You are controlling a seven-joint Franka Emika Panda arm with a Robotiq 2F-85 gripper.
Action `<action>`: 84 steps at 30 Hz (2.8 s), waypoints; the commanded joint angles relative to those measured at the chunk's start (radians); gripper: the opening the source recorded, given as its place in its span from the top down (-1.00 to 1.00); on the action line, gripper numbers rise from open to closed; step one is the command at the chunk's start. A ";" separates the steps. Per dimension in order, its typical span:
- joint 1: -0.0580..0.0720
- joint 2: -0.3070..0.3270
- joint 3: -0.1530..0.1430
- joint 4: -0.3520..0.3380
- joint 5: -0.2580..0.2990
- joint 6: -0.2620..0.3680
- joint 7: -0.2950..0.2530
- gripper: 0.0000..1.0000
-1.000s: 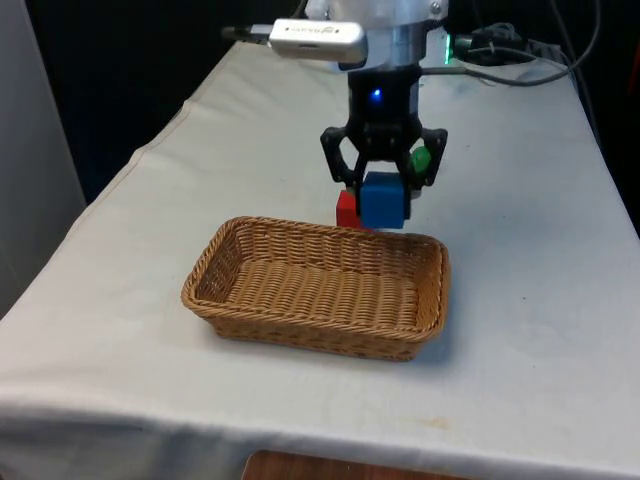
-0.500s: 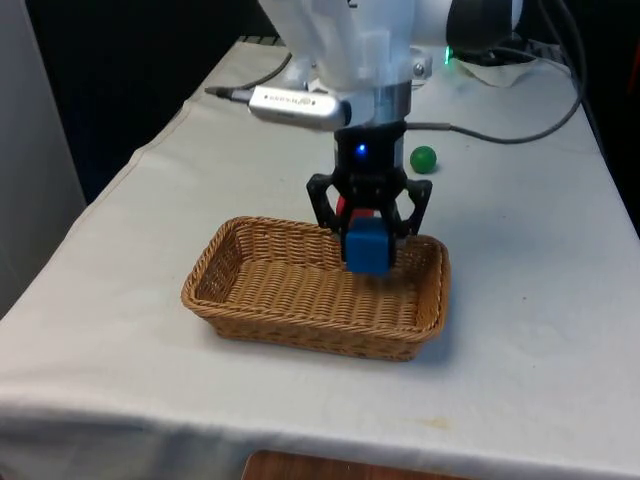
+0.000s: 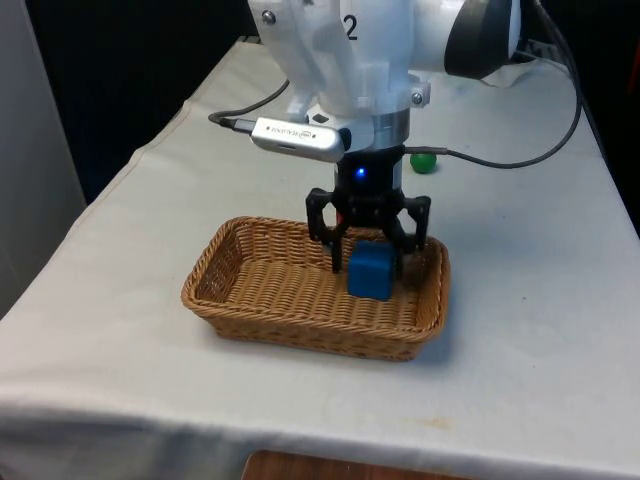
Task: Place all non-red objects into the basket.
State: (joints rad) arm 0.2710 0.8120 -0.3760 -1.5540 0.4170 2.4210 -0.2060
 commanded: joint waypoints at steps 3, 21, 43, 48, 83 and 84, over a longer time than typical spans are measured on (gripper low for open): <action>0.000 0.000 0.000 0.000 0.001 0.000 0.000 -0.41; 0.003 -0.028 -0.014 0.001 0.002 -0.025 0.000 -1.00; 0.025 -0.217 -0.063 -0.126 -0.041 -0.099 -0.011 -1.00; 0.030 -0.265 -0.072 -0.184 -0.053 -0.095 -0.020 -1.00; 0.037 -0.586 -0.087 -0.538 -0.247 -0.078 0.009 -1.00; 0.036 -0.604 -0.087 -0.555 -0.258 -0.079 0.012 -1.00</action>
State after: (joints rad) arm 0.3010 0.2280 -0.4550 -2.0870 0.1820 2.3320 -0.2080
